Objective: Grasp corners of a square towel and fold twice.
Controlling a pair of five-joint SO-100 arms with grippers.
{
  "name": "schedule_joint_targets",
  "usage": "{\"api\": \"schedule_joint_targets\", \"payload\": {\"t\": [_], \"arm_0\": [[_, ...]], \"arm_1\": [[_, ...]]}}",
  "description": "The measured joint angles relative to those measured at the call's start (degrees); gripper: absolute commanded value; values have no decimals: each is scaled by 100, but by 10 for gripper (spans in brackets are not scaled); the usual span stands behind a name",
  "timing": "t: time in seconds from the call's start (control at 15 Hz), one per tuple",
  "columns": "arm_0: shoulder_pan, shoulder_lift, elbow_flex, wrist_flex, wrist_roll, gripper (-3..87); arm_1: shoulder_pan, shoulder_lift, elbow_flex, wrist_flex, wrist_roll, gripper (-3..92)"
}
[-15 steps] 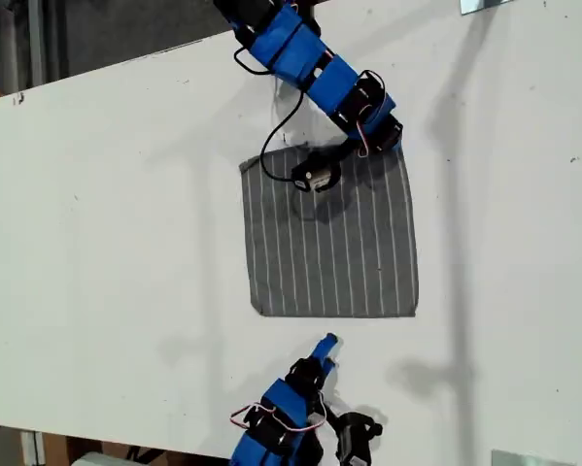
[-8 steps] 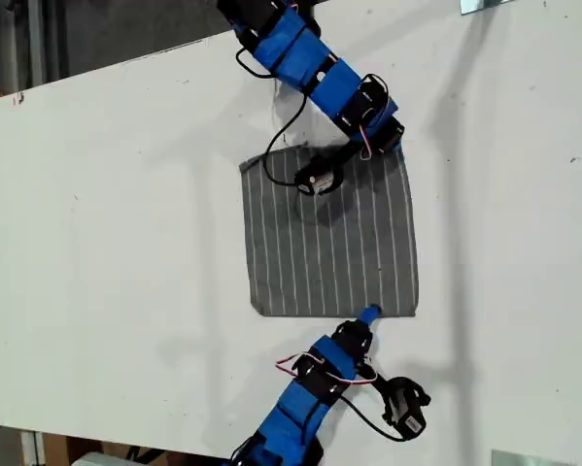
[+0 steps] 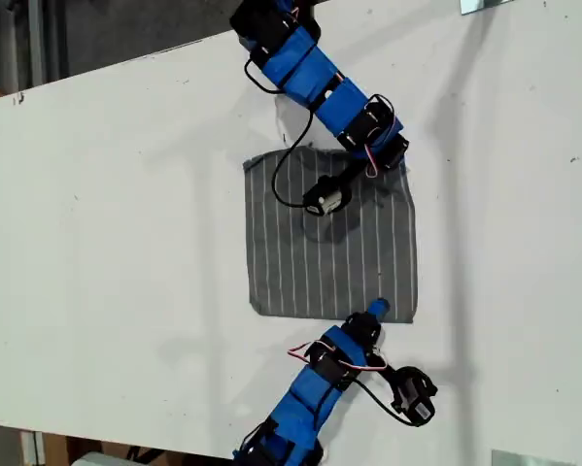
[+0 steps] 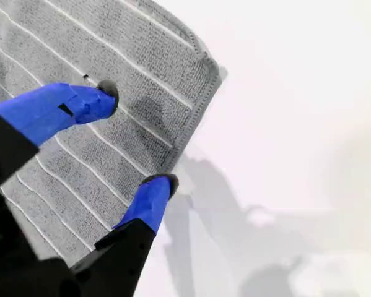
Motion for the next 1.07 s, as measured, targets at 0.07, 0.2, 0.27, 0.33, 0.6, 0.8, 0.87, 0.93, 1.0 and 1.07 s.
{"api": "schedule_joint_targets", "payload": {"t": [0.07, 0.2, 0.27, 0.33, 0.6, 0.8, 0.87, 0.93, 1.0, 1.07], "arm_0": [[70, -62, -97, -44, -26, 260], [290, -334, -369, -53, -220, 261], [396, -545, -598, -53, -343, 263], [475, -721, -721, -79, -448, 264], [633, -1143, -773, -431, -633, 177], [606, -1380, -844, -554, -589, -2], [571, -1424, -879, -668, -615, -2], [554, -1441, -949, -712, -589, -2], [545, -1468, -1046, -729, -606, -2], [545, -1538, -1213, -633, -606, -2]], "arm_1": [[0, 0, -53, 44, 0, -1], [9, 0, -88, 97, 0, -1], [18, 0, -88, 114, 0, -1], [35, 0, -88, 114, 0, -1], [9, 0, -272, 255, 0, -1], [-9, 0, -536, 448, 0, -1], [-18, 0, -563, 466, 0, -1], [-35, 0, -563, 475, 0, -1], [-44, 0, -563, 466, 0, -1], [-35, -18, -563, 439, 0, -1]]}}
